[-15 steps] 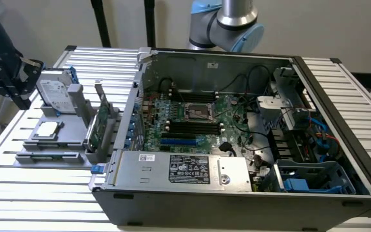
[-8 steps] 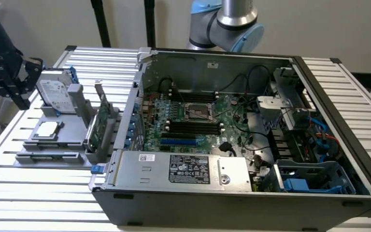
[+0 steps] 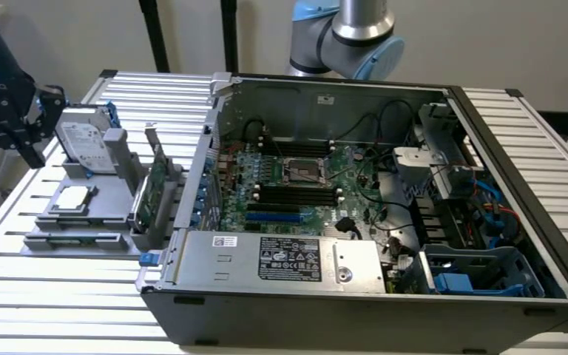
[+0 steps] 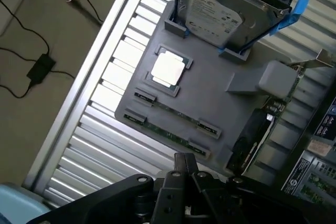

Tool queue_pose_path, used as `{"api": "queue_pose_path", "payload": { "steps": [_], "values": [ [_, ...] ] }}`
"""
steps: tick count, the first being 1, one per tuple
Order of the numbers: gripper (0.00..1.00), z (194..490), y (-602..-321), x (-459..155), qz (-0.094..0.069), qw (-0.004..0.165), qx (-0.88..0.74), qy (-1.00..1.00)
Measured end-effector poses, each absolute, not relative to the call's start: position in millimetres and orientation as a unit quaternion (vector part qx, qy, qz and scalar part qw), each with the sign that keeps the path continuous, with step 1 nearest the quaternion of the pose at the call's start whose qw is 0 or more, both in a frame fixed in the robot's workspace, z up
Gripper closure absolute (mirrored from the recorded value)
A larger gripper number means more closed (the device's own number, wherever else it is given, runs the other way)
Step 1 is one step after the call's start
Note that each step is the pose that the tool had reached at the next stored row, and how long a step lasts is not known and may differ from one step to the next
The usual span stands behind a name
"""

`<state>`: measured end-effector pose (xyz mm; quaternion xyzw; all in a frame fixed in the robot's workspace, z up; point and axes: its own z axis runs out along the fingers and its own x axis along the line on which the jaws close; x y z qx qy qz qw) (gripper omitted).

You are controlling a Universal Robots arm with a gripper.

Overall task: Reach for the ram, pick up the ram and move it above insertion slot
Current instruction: 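Pick up the ram and move it above insertion slot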

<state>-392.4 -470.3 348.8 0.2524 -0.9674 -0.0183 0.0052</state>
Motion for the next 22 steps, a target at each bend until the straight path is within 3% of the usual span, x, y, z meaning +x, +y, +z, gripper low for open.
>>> {"api": "queue_pose_path", "payload": {
  "steps": [22],
  "values": [
    [0.89,348.8,-470.2,-392.4,-0.017,0.009,0.439,-0.898]
  ]
}}
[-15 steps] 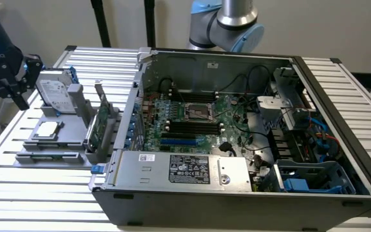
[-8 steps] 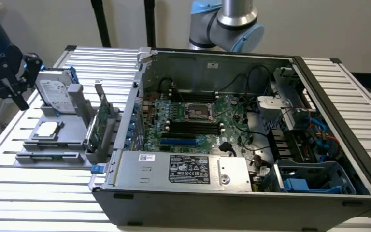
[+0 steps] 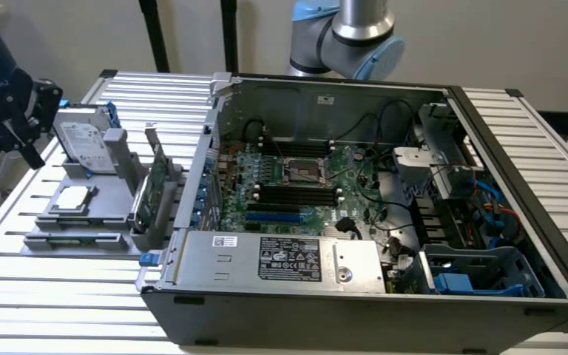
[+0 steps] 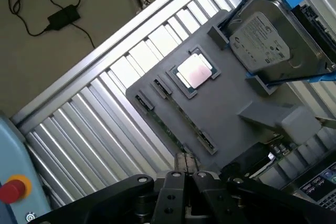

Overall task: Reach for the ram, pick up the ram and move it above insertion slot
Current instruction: 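Pick up the ram and move it above insertion slot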

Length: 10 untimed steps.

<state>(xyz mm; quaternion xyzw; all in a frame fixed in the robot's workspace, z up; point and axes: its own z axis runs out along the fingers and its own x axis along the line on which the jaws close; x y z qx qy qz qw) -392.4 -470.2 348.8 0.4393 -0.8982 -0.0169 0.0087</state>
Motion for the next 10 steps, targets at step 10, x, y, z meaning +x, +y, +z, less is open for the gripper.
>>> {"api": "queue_pose_path", "payload": {
  "steps": [10],
  "values": [
    [0.89,348.8,-470.3,-392.4,-0.016,0.010,0.519,-0.854]
  ]
}}
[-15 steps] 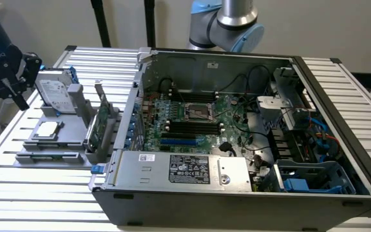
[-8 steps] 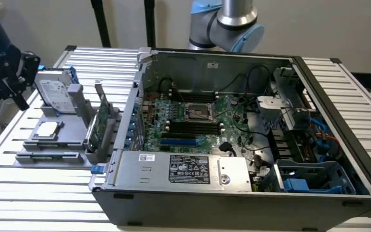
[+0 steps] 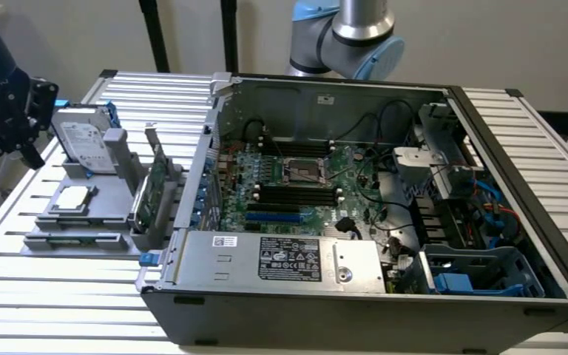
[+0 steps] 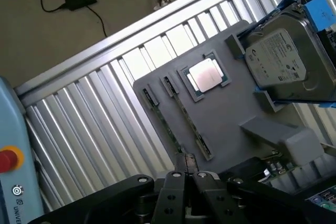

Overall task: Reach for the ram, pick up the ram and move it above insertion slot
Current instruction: 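Pick up the ram and move it above insertion slot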

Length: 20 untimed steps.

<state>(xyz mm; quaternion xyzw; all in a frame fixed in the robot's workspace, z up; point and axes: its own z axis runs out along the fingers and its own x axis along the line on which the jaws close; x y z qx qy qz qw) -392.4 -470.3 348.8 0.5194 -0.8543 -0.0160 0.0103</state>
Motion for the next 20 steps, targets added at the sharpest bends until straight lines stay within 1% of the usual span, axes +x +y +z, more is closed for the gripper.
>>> {"api": "queue_pose_path", "payload": {
  "steps": [20],
  "values": [
    [0.89,348.8,-470.3,-392.3,-0.014,0.013,0.665,-0.746]
  ]
}}
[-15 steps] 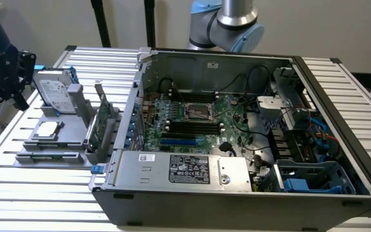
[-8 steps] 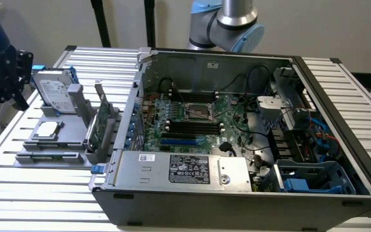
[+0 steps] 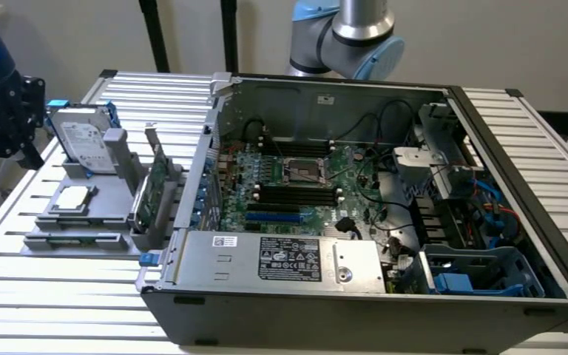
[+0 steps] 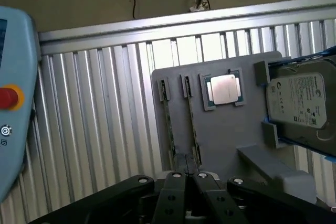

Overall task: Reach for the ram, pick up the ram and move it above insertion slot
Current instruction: 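Pick up the ram and move it above insertion slot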

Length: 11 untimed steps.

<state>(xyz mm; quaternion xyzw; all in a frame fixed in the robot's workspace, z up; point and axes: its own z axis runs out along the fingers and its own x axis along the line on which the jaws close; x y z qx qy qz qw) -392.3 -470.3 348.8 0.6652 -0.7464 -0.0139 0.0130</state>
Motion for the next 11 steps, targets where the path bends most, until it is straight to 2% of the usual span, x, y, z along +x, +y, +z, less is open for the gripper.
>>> {"api": "queue_pose_path", "payload": {
  "steps": [11],
  "values": [
    [0.89,348.6,-470.2,-392.9,-0.013,0.014,0.735,-0.678]
  ]
}}
